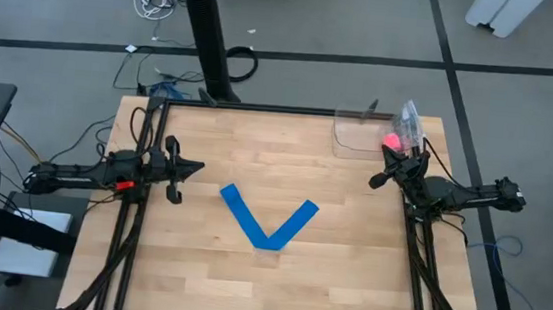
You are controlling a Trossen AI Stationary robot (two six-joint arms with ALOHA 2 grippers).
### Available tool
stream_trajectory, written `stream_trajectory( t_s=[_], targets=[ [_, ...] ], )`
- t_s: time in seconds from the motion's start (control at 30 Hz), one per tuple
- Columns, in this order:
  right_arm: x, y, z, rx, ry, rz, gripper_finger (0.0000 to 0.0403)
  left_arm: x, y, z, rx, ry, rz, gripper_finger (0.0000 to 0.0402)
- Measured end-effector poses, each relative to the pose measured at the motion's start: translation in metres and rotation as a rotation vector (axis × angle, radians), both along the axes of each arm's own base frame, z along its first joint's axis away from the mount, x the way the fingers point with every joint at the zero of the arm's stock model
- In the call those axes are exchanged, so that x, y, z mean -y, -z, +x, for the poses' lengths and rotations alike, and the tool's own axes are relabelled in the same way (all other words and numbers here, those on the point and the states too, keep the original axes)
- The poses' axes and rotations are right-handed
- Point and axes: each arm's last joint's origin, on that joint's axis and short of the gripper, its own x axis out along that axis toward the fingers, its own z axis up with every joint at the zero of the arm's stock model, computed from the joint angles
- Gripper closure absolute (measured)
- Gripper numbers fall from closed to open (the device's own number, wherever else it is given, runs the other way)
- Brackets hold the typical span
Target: Roll bandage
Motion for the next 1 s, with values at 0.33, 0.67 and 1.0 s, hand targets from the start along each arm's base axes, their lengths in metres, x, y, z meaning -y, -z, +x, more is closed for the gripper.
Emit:
stream_trajectory(
  t_s=[0.33, 0.67, 1.0],
  targets=[
    [0.0000, -0.0001, 0.0000, 0.000, 0.000, 0.000, 0.0395, 0.0000, 0.0000, 0.0000, 0.000, 0.000, 0.000, 0.0396],
    [0.0000, 0.0000, 0.0000, 0.000, 0.000, 0.000, 0.0395, 0.0000, 0.0000, 0.0000, -0.001, 0.000, 0.000, 0.0396],
    [-0.0012, -0.0026, 0.0018, -0.013, -0.081, -0.030, 0.0395, 0.0000, 0.0000, 0.0000, 0.000, 0.000, 0.000, 0.0396]
  ],
)
